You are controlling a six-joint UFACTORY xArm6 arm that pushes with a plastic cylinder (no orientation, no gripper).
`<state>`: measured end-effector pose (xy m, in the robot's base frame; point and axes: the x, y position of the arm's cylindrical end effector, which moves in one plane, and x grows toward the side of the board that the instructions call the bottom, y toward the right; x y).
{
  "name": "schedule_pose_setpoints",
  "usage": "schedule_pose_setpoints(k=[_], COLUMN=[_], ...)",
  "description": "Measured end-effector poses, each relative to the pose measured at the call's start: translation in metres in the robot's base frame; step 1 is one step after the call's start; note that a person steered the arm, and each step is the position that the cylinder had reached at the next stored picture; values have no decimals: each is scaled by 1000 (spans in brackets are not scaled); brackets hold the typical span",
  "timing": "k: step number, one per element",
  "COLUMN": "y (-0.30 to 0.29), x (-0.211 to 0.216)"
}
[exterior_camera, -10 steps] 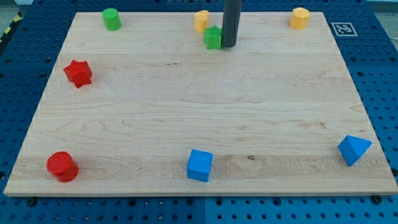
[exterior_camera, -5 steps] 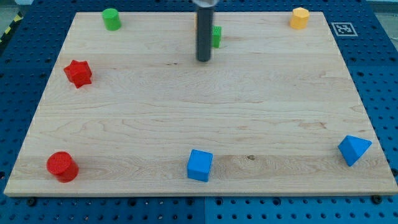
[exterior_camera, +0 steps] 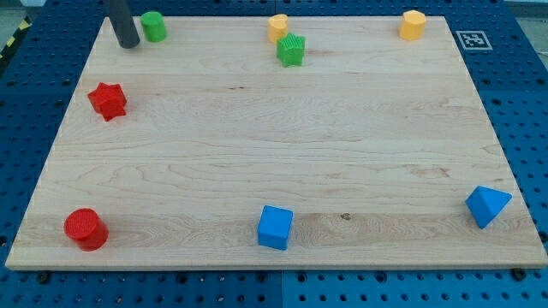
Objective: Slide green circle close to yellow heart
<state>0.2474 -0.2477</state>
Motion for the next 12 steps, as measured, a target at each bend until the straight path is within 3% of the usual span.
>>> schedule_pose_setpoints(k=[2, 5, 10, 12], y=[-4, 63, 76, 108], x=[-17, -46, -17, -9])
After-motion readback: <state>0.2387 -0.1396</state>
